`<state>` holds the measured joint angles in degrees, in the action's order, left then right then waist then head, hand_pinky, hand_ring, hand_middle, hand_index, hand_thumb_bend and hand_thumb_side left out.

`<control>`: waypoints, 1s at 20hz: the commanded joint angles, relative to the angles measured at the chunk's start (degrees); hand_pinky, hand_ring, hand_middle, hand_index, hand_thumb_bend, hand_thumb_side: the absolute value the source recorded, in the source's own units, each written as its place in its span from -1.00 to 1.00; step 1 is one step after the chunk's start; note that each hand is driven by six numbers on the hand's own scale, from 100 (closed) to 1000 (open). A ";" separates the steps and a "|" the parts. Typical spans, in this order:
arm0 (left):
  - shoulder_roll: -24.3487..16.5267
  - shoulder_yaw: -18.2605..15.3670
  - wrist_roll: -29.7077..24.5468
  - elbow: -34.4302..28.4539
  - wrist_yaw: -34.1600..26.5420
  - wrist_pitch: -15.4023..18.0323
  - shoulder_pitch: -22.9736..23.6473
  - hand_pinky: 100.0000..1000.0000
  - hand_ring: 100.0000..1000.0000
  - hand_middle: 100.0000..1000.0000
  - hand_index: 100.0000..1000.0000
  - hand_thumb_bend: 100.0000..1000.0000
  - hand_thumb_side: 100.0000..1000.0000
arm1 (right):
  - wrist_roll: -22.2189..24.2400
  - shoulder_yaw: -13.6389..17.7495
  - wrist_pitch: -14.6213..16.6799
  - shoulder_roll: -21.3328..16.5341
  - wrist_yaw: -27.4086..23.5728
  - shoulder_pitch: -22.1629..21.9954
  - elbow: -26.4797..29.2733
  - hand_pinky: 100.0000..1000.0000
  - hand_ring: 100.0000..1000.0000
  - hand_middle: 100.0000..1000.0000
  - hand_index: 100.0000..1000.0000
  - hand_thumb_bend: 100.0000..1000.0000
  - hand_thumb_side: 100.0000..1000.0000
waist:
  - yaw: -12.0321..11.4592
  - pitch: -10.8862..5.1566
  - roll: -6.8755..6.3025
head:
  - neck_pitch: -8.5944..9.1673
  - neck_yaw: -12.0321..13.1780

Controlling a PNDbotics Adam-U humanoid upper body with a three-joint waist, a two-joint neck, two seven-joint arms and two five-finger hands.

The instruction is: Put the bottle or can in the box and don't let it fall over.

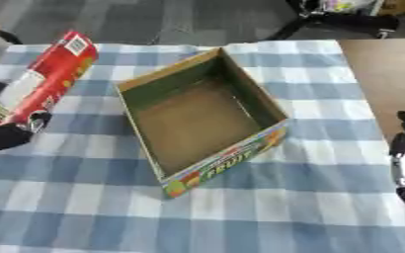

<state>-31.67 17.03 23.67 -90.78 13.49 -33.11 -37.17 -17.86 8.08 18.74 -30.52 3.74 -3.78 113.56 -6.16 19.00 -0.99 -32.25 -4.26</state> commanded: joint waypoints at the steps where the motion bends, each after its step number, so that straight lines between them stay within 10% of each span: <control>1: -2.74 -1.04 -1.50 -2.42 0.50 -0.33 -2.02 -0.02 -0.10 0.26 0.37 -0.61 -1.00 | -0.10 0.65 0.13 -1.64 -0.39 -0.07 1.03 0.67 0.65 1.00 0.74 -1.00 -0.05 | -0.03 -2.21 -0.47 | -0.30 -0.32; 20: 1.36 2.32 -8.82 -6.12 2.91 -1.70 -12.20 -0.03 -0.11 0.25 0.36 -0.66 -1.00 | -0.04 0.47 0.19 -2.47 -0.81 0.04 1.03 0.67 0.65 1.00 0.74 -1.00 -0.05 | 1.78 -2.88 -1.40 | -0.59 -1.12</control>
<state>-30.27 19.39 15.36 -95.74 15.82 -34.92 -47.86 -17.94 8.08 18.85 -31.15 3.23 -3.99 113.56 -4.33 18.66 -1.77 -32.70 -5.25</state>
